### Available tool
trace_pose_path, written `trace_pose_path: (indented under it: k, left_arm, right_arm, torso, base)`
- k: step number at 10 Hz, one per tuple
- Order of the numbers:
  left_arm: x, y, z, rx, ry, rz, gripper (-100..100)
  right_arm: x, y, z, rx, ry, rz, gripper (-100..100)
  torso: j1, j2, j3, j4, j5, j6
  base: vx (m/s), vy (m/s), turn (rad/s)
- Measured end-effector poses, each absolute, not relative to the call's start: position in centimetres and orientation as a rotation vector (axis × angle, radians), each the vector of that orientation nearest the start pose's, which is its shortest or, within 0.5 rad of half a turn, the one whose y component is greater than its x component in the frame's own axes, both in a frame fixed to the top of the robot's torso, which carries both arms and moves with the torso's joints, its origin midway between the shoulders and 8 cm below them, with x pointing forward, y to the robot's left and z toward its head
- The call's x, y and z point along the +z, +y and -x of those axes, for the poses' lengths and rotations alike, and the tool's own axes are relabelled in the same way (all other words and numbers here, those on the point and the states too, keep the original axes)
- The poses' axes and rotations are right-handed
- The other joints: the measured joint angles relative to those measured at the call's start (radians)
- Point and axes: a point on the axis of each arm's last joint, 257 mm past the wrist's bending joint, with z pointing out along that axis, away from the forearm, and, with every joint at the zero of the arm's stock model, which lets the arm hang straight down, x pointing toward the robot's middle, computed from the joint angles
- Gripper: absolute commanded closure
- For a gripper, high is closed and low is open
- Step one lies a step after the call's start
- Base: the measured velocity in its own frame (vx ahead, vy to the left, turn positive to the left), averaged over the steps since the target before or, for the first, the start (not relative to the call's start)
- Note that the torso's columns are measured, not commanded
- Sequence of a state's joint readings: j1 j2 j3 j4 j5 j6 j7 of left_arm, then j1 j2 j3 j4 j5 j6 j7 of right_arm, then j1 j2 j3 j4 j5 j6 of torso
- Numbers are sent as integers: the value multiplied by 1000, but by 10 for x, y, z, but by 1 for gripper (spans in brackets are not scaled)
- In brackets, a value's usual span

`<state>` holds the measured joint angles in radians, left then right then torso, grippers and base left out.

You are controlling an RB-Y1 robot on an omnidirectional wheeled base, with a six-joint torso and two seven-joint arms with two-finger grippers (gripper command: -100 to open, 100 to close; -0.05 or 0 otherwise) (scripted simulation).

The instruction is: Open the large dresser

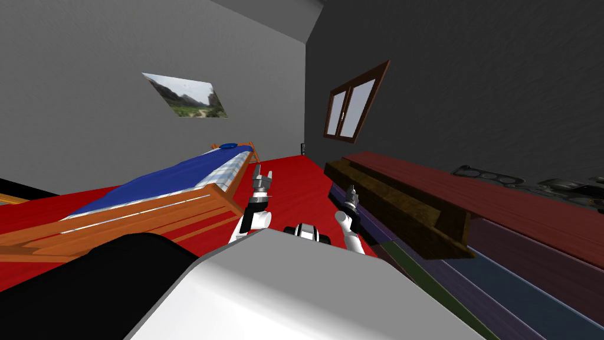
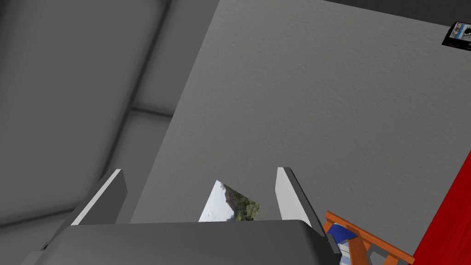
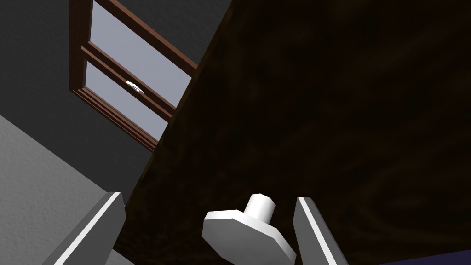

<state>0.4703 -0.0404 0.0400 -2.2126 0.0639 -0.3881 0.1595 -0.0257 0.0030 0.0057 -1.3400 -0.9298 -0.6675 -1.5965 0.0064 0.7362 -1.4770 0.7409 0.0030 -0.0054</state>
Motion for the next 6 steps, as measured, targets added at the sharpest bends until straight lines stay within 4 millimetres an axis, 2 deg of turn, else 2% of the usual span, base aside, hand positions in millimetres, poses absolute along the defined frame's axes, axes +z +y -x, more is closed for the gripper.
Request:
trace_pose_path:
  k: [1, 6]
  left_arm:
    - [-19, 307, -371, -1421, 577, 913, 0]
    - [-19, 307, -371, -1421, 577, 913, 0]
  right_arm:
    - [-228, -341, -500, -2149, 1214, 1333, 0]
    - [-230, -342, -499, -2148, 1217, 1337, 0]
  torso:
    - [-3, -1, -1, -1, -1, 4]
    - [-6, 2, 1, -3, -3, 5]
  base:
    - [-9, 0, -9]
    - [0, 0, 0]
